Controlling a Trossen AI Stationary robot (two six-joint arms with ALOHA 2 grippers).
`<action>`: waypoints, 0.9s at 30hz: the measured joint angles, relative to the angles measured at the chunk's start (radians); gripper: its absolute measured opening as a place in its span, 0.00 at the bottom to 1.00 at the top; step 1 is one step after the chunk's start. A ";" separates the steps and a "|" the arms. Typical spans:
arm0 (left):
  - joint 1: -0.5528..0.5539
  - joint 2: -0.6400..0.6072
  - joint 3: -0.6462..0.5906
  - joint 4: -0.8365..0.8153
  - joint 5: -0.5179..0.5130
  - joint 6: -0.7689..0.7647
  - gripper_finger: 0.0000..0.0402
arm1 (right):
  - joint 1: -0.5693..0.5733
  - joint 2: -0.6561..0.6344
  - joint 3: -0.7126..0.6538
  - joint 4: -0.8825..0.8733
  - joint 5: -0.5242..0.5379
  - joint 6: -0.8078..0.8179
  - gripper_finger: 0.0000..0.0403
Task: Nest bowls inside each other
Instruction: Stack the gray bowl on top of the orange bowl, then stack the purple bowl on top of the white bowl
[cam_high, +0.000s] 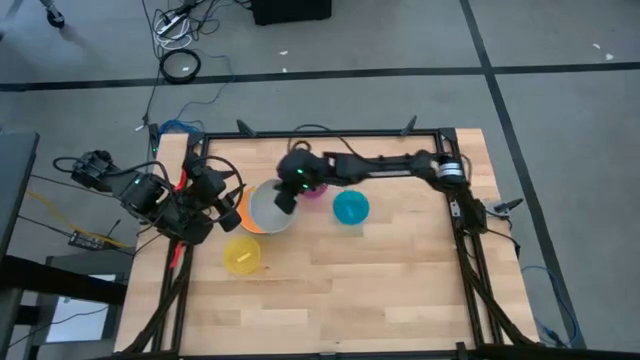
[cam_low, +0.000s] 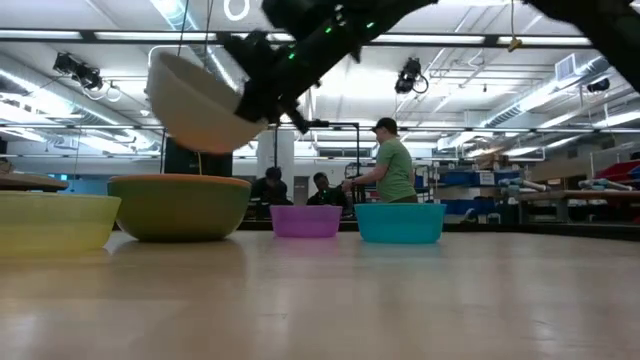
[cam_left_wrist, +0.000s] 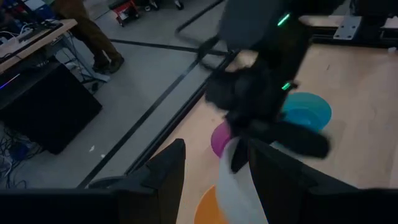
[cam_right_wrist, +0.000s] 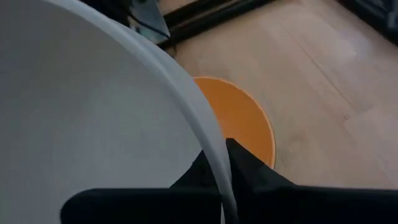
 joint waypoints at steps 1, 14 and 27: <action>0.000 0.000 0.000 0.000 0.000 0.000 0.46 | -0.008 0.035 0.041 -0.023 -0.007 -0.002 0.00; 0.000 0.000 0.000 -0.002 0.000 -0.003 0.46 | -0.049 0.226 0.227 -0.146 -0.052 -0.018 0.07; 0.000 0.000 0.000 -0.002 0.000 -0.004 0.46 | -0.045 0.186 0.227 -0.240 -0.002 -0.030 0.42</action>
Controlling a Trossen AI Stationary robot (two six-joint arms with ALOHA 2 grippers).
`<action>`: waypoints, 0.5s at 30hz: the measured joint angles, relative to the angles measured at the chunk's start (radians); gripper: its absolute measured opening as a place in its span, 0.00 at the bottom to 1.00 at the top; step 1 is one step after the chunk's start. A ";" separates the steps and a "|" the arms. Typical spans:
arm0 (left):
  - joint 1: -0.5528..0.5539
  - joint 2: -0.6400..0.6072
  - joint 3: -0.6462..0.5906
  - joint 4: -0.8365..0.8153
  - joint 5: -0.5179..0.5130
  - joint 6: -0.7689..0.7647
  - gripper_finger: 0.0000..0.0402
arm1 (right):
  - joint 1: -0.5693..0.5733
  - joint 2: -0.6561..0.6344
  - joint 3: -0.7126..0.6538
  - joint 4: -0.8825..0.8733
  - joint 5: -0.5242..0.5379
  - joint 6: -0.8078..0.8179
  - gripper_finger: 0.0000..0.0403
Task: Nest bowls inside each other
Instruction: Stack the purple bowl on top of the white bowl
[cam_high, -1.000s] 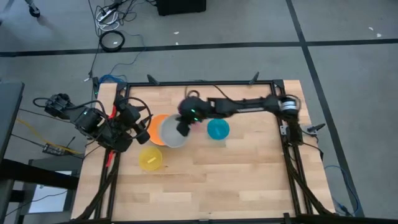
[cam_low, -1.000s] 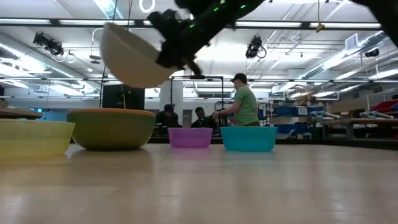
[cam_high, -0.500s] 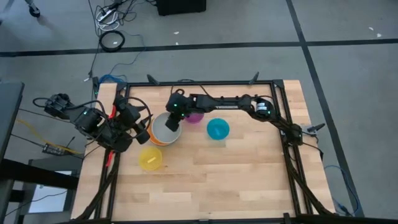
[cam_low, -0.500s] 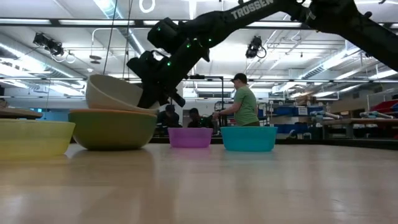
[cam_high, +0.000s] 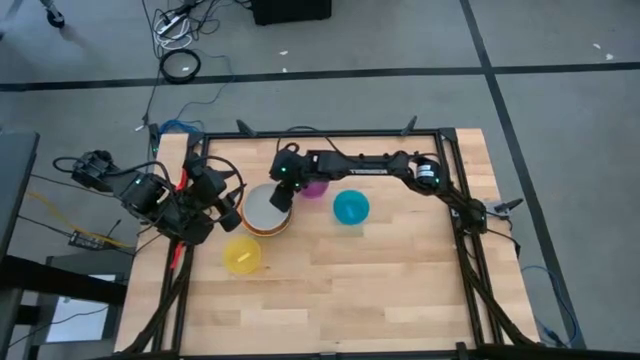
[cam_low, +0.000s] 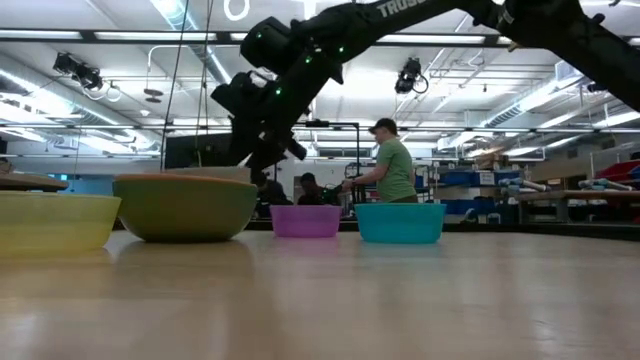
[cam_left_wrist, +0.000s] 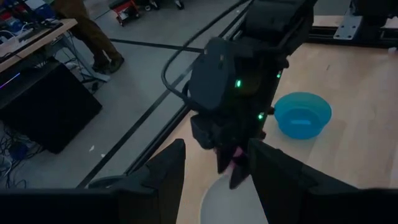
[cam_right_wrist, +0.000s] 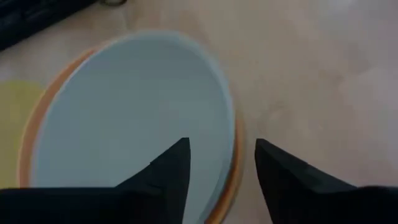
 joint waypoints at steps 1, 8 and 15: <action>0.000 0.000 0.000 0.000 0.000 0.000 0.46 | 0.000 -0.012 0.000 -0.010 0.024 -0.010 0.42; 0.000 0.000 0.000 -0.010 0.000 0.000 0.46 | 0.000 -0.068 0.000 -0.202 0.204 -0.094 0.41; 0.000 0.000 0.000 -0.011 0.000 0.000 0.46 | 0.000 -0.082 0.000 -0.405 0.284 -0.120 0.41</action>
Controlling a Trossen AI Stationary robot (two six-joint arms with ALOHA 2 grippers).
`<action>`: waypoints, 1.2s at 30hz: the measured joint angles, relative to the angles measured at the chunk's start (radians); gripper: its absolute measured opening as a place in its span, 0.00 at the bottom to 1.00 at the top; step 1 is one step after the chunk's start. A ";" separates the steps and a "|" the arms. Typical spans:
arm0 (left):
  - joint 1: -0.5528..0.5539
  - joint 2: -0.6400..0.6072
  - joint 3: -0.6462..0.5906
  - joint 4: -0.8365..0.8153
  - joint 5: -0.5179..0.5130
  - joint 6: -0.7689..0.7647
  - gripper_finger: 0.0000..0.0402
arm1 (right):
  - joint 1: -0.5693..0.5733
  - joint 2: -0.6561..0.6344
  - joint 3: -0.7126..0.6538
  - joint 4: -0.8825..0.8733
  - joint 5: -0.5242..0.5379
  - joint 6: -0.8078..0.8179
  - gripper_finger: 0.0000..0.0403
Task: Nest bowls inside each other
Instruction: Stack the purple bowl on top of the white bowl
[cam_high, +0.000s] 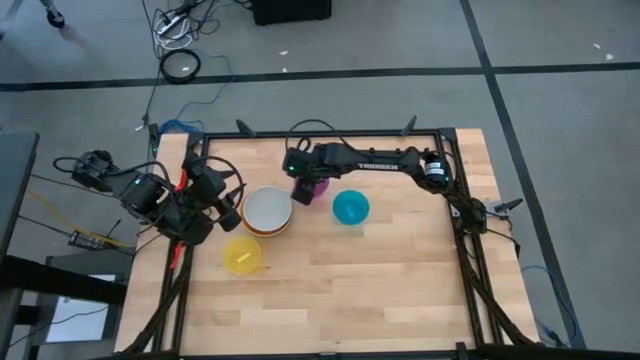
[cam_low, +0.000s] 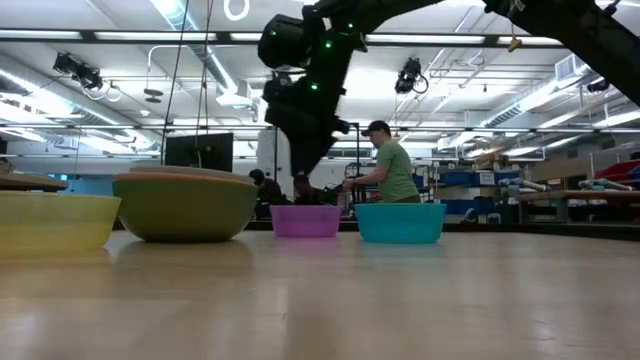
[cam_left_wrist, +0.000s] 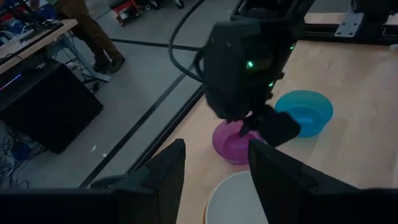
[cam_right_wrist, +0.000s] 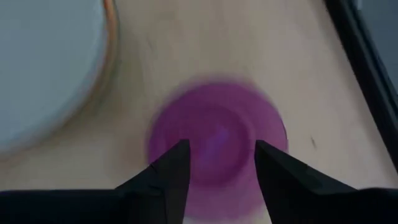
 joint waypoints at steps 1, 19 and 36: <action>0.000 0.000 0.000 0.000 0.000 0.000 0.46 | 0.000 0.000 0.000 -0.032 0.005 0.000 0.41; 0.000 0.000 -0.140 0.004 0.047 -0.101 0.46 | -0.002 0.002 -0.147 0.021 -0.137 0.018 0.41; 0.000 0.000 -0.159 0.007 0.050 -0.105 0.46 | -0.006 0.003 -0.202 0.168 -0.142 0.017 0.37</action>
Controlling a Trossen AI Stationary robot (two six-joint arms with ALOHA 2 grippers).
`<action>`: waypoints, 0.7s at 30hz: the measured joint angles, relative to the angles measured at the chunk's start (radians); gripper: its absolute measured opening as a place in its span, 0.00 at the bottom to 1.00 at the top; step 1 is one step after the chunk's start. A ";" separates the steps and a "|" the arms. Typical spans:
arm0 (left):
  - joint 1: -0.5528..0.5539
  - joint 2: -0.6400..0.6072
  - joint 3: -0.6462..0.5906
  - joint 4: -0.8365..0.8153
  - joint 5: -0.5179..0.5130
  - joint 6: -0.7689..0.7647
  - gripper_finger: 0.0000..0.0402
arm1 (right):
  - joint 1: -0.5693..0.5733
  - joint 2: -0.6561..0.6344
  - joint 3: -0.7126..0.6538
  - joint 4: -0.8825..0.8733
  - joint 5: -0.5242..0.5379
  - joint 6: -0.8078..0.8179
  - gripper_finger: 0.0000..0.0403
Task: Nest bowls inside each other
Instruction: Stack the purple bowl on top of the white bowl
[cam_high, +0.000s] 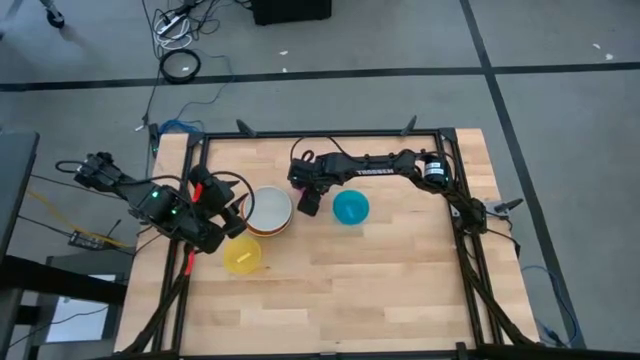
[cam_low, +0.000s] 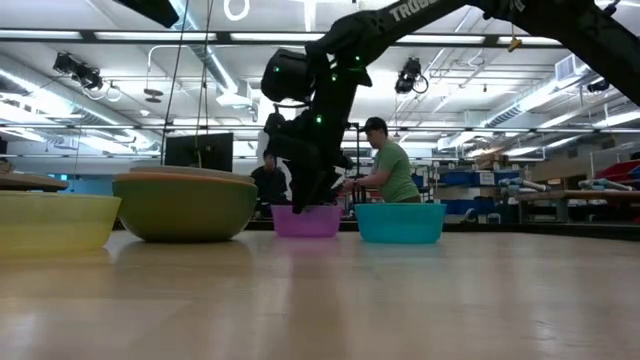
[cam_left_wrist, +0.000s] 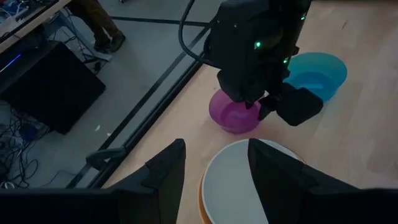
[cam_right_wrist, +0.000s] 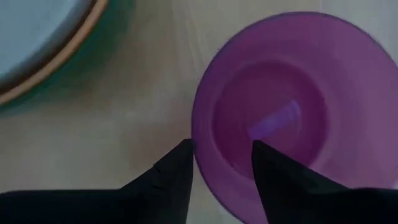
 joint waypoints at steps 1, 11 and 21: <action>0.000 0.000 0.000 0.001 0.000 0.000 0.46 | -0.002 0.000 -0.011 0.011 0.000 0.000 0.35; 0.000 0.000 0.000 0.001 0.000 0.000 0.46 | -0.021 0.001 -0.089 0.066 -0.057 0.006 0.02; 0.000 0.000 0.000 0.004 -0.001 -0.001 0.46 | 0.021 0.000 -0.086 0.059 -0.167 0.045 0.01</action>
